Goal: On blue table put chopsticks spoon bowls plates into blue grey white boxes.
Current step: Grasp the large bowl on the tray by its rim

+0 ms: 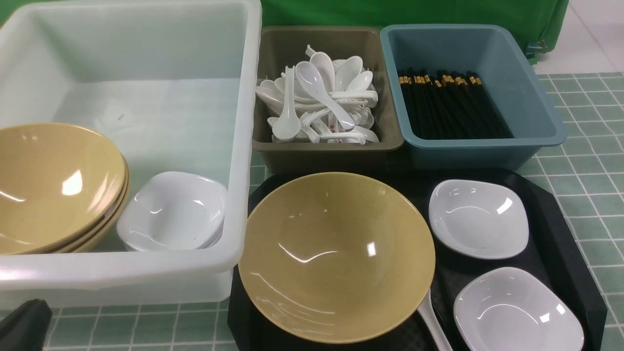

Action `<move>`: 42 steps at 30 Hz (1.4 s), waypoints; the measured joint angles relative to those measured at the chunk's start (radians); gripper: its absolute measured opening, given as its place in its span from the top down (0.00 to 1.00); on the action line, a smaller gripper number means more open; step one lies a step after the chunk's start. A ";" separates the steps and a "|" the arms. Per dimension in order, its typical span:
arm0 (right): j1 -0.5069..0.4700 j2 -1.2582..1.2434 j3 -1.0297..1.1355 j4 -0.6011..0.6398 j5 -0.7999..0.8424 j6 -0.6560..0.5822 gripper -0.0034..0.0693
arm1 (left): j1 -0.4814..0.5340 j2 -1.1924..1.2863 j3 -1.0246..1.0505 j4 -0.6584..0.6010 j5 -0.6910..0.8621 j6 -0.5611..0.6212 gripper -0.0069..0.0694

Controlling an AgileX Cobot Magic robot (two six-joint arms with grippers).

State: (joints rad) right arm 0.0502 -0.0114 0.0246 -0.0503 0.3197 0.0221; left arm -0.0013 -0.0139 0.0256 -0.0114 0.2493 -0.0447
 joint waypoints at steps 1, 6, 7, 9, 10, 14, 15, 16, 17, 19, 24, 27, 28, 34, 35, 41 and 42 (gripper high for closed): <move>0.000 0.000 0.002 -0.014 -0.028 -0.036 0.76 | 0.000 0.000 0.000 0.011 -0.058 0.000 0.90; 0.000 0.000 0.004 -0.037 -0.260 -0.178 0.75 | 0.000 0.000 0.000 0.095 -0.333 0.008 0.90; 0.000 0.000 0.004 -0.041 -0.375 -0.186 0.75 | 0.000 0.000 0.000 0.127 -0.424 0.011 0.90; 0.000 0.000 0.004 -0.041 -0.475 -0.168 0.74 | 0.000 0.000 0.000 0.158 -0.553 0.013 0.90; 0.000 0.000 0.004 -0.042 -0.542 -0.114 0.74 | 0.000 0.000 0.000 0.168 -0.617 0.015 0.90; 0.000 0.000 0.004 -0.044 -0.662 0.145 0.74 | 0.000 0.000 0.000 0.178 -0.845 -0.010 0.90; 0.000 0.000 0.004 -0.044 -0.688 0.208 0.74 | 0.000 0.000 0.000 0.178 -0.885 -0.026 0.90; 0.000 0.000 0.004 -0.044 -0.705 0.246 0.74 | 0.000 0.000 0.000 0.174 -0.905 -0.034 0.90; 0.000 0.000 0.004 -0.044 -0.721 0.264 0.74 | 0.000 0.000 0.000 0.170 -0.910 -0.037 0.90; 0.000 0.005 0.004 -0.044 -0.759 0.284 0.73 | 0.000 0.000 0.000 0.160 -0.896 -0.042 0.90; 0.000 0.101 -0.031 -0.044 -0.861 0.239 0.74 | 0.000 0.024 -0.099 0.117 -0.685 -0.046 0.90; 0.000 0.222 -0.180 -0.044 -0.850 0.195 0.83 | 0.000 0.116 -0.299 0.114 -0.508 -0.029 0.90; 0.000 0.239 -0.190 -0.044 -0.847 0.193 0.83 | 0.000 0.139 -0.340 0.114 -0.488 -0.028 0.90; 0.000 0.527 -0.460 -0.044 -0.703 0.161 0.90 | -0.001 0.422 -0.591 0.075 -0.331 -0.068 0.90; 0.000 0.578 -0.485 -0.044 -0.661 0.143 0.90 | -0.007 0.482 -0.615 0.055 -0.292 -0.109 0.90; 0.010 0.831 -0.647 -0.044 -0.135 0.061 0.90 | -0.173 0.744 -0.828 0.011 0.152 -0.164 0.90; 0.024 0.877 -0.699 -0.044 0.010 0.017 0.90 | -0.243 0.812 -0.890 -0.001 0.279 -0.126 0.90</move>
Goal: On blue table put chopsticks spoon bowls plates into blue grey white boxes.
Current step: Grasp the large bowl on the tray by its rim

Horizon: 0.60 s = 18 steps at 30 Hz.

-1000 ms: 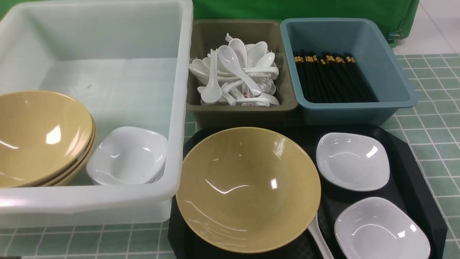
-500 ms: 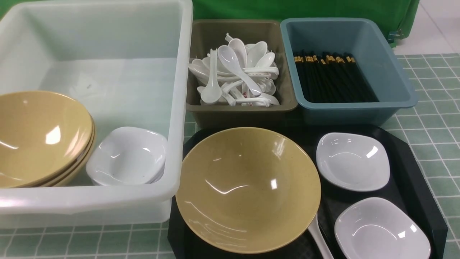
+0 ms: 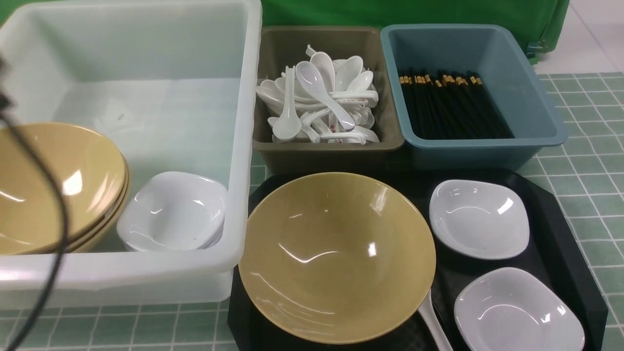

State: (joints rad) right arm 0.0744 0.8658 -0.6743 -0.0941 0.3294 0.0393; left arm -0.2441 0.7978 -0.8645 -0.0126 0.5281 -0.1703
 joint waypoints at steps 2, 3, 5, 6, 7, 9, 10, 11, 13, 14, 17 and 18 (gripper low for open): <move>0.050 0.079 -0.066 0.000 0.235 -0.069 0.90 | -0.101 0.100 -0.090 -0.041 0.148 0.075 0.90; 0.078 0.103 -0.087 0.003 0.296 -0.089 0.90 | -0.160 0.161 -0.133 -0.069 0.197 0.114 0.90; 0.130 0.128 -0.109 0.019 0.349 -0.134 0.90 | -0.235 0.244 -0.183 -0.103 0.228 0.154 0.90; 0.158 0.135 -0.112 0.032 0.360 -0.154 0.90 | -0.270 0.286 -0.206 -0.127 0.239 0.177 0.90; 0.186 0.140 -0.114 0.042 0.366 -0.182 0.90 | -0.304 0.328 -0.227 -0.139 0.240 0.190 0.90; 0.235 0.147 -0.117 0.059 0.366 -0.234 0.90 | -0.364 0.415 -0.268 -0.164 0.242 0.214 0.90; 0.280 0.152 -0.118 0.067 0.363 -0.266 0.90 | -0.406 0.470 -0.293 -0.171 0.243 0.222 0.90; 0.291 0.154 -0.119 0.069 0.361 -0.276 0.90 | -0.413 0.493 -0.303 -0.173 0.243 0.222 0.90; 0.335 0.164 -0.119 0.076 0.340 -0.314 0.90 | -0.475 0.617 -0.360 -0.169 0.251 0.233 0.90; 0.347 0.171 -0.119 0.079 0.326 -0.326 0.90 | -0.507 0.694 -0.396 -0.156 0.258 0.234 0.90; 0.353 0.182 -0.119 0.079 0.309 -0.332 0.90 | -0.545 0.819 -0.452 -0.115 0.282 0.235 0.90; 0.355 0.185 -0.119 0.079 0.308 -0.332 0.90 | -0.555 0.868 -0.473 -0.099 0.295 0.233 0.90</move>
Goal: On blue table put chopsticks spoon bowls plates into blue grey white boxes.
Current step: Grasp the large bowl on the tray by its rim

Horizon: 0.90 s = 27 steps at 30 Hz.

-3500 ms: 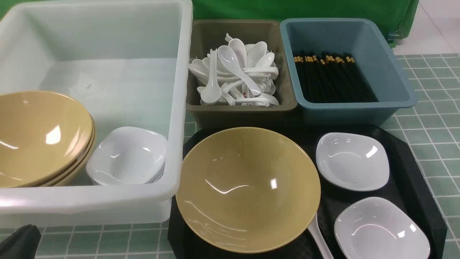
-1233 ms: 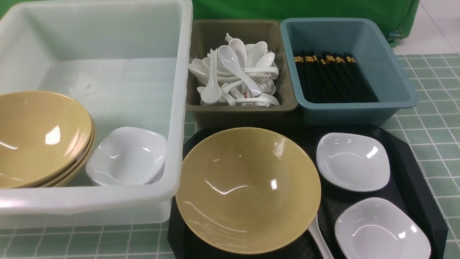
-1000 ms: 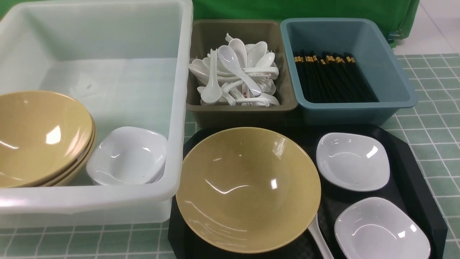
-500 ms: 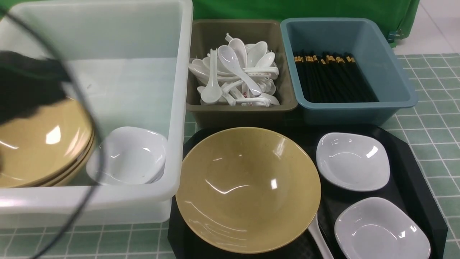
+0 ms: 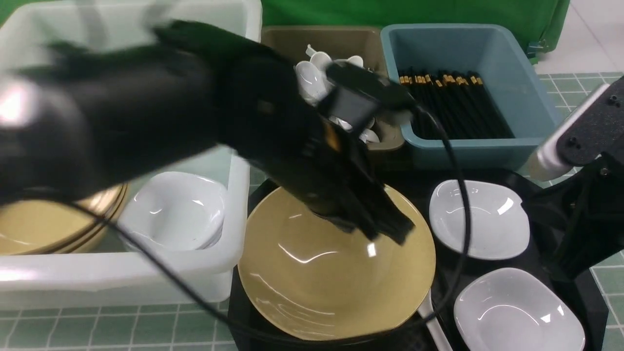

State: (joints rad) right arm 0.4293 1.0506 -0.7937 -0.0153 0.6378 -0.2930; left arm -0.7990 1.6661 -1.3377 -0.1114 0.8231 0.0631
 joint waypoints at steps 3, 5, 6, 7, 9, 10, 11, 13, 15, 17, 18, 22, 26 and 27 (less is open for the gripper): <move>0.000 0.001 0.000 0.000 -0.005 0.009 0.90 | -0.016 0.127 -0.053 0.037 0.035 -0.011 0.90; 0.001 0.001 0.000 0.000 -0.013 0.012 0.90 | -0.025 0.181 -0.072 0.045 0.042 -0.017 0.90; 0.001 0.001 0.000 0.000 -0.016 0.012 0.90 | -0.029 0.203 -0.077 0.048 0.040 -0.019 0.90; 0.001 0.001 0.000 0.000 -0.016 0.013 0.90 | -0.035 0.221 -0.081 0.048 0.034 -0.019 0.90; 0.001 0.001 0.000 0.000 -0.022 0.018 0.90 | -0.038 0.239 -0.081 0.030 0.013 -0.022 0.90; 0.001 0.001 0.000 0.000 -0.027 0.020 0.90 | -0.038 0.246 -0.082 0.006 -0.002 -0.023 0.90; 0.001 0.001 0.000 0.000 -0.032 0.022 0.90 | -0.038 0.252 -0.082 -0.017 -0.020 -0.023 0.90; 0.001 0.001 -0.001 0.000 -0.042 0.024 0.90 | -0.038 0.263 -0.083 -0.089 -0.064 -0.003 0.90; 0.001 0.001 -0.001 0.000 -0.043 0.026 0.90 | -0.038 0.273 -0.084 -0.170 -0.094 0.050 0.90; 0.001 0.001 -0.001 0.000 -0.042 0.026 0.90 | -0.038 0.277 -0.084 -0.217 -0.107 0.078 0.90; 0.001 0.001 -0.001 0.000 -0.042 0.026 0.90 | -0.038 0.279 -0.084 -0.303 -0.126 0.139 0.90; 0.001 0.001 -0.001 0.000 -0.042 0.026 0.90 | -0.038 0.281 -0.099 -0.416 -0.126 0.234 0.90; 0.001 0.001 -0.001 0.000 -0.042 0.026 0.90 | -0.017 0.280 -0.168 -0.410 -0.051 0.280 0.89; 0.001 0.001 -0.001 0.000 -0.042 0.026 0.90 | -0.001 0.277 -0.189 -0.372 -0.016 0.267 0.88</move>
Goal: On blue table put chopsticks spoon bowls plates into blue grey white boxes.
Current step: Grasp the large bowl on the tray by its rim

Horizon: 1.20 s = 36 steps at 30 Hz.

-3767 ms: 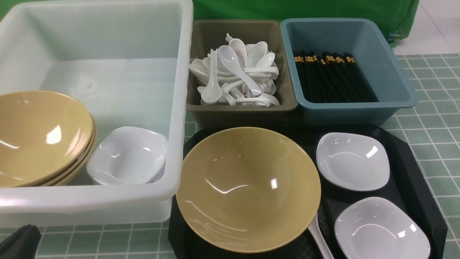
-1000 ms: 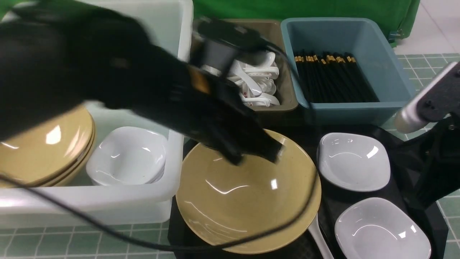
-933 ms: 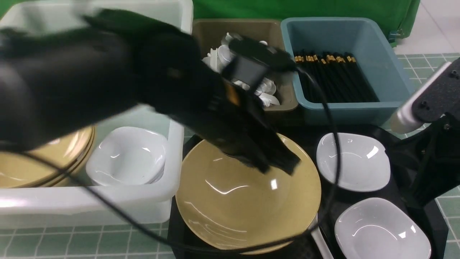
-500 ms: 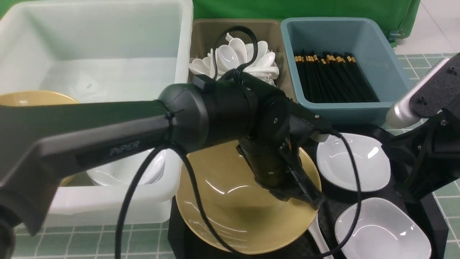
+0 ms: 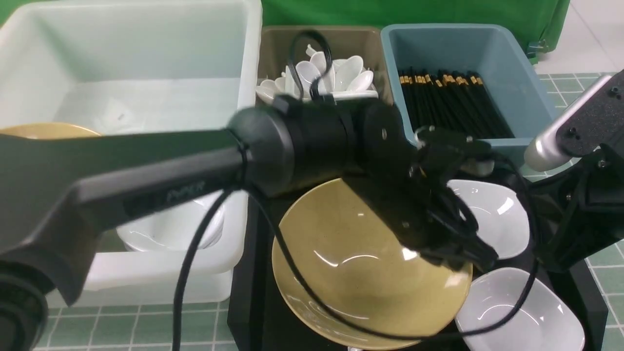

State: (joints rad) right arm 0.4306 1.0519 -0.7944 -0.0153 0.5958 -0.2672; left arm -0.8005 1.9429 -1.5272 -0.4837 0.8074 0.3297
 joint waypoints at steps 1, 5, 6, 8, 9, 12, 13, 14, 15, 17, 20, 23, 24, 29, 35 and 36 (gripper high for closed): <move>0.000 0.000 0.000 -0.001 0.000 0.000 0.90 | 0.015 -0.005 -0.022 0.045 0.031 -0.019 0.85; 0.000 0.000 0.000 -0.001 0.000 0.000 0.90 | 0.068 -0.030 -0.107 0.279 0.167 -0.131 0.73; 0.000 0.000 0.000 -0.001 0.000 0.000 0.90 | 0.079 -0.034 -0.124 0.350 0.200 -0.164 0.67; 0.000 0.003 0.000 -0.001 0.000 0.000 0.90 | 0.091 -0.035 -0.141 0.494 0.237 -0.233 0.54; 0.000 0.005 0.000 -0.001 0.000 0.000 0.90 | 0.094 -0.034 -0.142 0.560 0.246 -0.272 0.46; 0.000 0.016 0.000 -0.001 0.000 0.009 0.90 | 0.094 -0.022 -0.143 0.640 0.244 -0.330 0.33; 0.000 0.017 0.000 -0.001 0.000 0.011 0.90 | 0.094 -0.020 -0.143 0.644 0.244 -0.330 0.32; 0.000 0.023 0.000 -0.001 0.000 0.019 0.90 | 0.094 -0.006 -0.143 0.672 0.238 -0.358 0.24; 0.000 0.026 0.000 -0.001 0.000 0.024 0.90 | 0.094 0.003 -0.143 0.681 0.235 -0.365 0.21; 0.000 0.033 0.000 -0.001 0.000 0.030 0.90 | 0.094 0.025 -0.143 0.696 0.234 -0.383 0.17; 0.000 0.034 0.000 0.000 0.000 0.031 0.90 | 0.094 0.056 -0.143 0.700 0.234 -0.406 0.14; 0.000 0.034 0.000 0.000 0.000 0.032 0.90 | 0.094 0.098 -0.143 0.700 0.234 -0.409 0.15; 0.000 0.034 0.000 0.000 0.000 0.032 0.90 | 0.094 0.102 -0.143 0.700 0.234 -0.409 0.15; 0.000 0.034 0.000 0.000 0.000 0.034 0.90 | 0.094 0.134 -0.144 0.672 0.239 -0.409 0.31; 0.000 0.034 0.000 0.000 0.000 0.035 0.90 | 0.094 0.133 -0.154 0.646 0.259 -0.409 0.60; 0.000 0.034 0.000 0.000 0.000 0.035 0.90 | 0.094 0.131 -0.155 0.646 0.262 -0.409 0.61</move>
State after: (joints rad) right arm 0.4306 1.0861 -0.7944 -0.0156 0.5958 -0.2325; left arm -0.7066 2.0737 -1.6825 0.1627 1.0694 -0.0792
